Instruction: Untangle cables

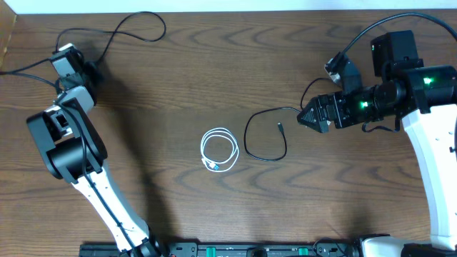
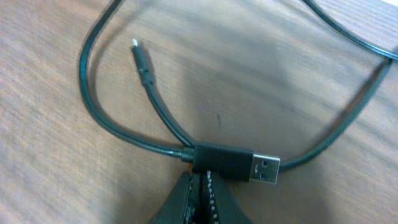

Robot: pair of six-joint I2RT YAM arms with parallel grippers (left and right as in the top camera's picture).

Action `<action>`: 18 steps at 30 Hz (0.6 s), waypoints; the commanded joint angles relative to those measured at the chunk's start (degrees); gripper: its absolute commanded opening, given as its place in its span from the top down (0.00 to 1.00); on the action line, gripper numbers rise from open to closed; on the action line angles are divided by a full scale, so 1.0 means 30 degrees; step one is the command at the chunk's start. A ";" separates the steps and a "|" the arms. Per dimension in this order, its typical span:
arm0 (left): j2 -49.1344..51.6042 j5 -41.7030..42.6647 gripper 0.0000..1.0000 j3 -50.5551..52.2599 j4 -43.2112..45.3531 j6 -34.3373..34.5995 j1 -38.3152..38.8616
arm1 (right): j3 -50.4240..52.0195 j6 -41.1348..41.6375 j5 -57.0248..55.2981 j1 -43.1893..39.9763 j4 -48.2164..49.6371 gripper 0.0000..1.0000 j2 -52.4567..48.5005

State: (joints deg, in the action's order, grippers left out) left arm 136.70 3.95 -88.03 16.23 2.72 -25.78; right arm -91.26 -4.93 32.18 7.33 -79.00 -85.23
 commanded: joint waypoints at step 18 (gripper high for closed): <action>-0.4532 0.2754 0.04 0.0226 -0.5960 -0.0648 -0.2652 | 0.0066 0.1268 -0.0153 0.0087 0.0488 0.01 0.0080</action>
State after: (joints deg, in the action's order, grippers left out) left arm 129.88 5.74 -87.42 1.19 0.95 -34.63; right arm -91.26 -1.85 32.21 7.33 -78.06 -85.23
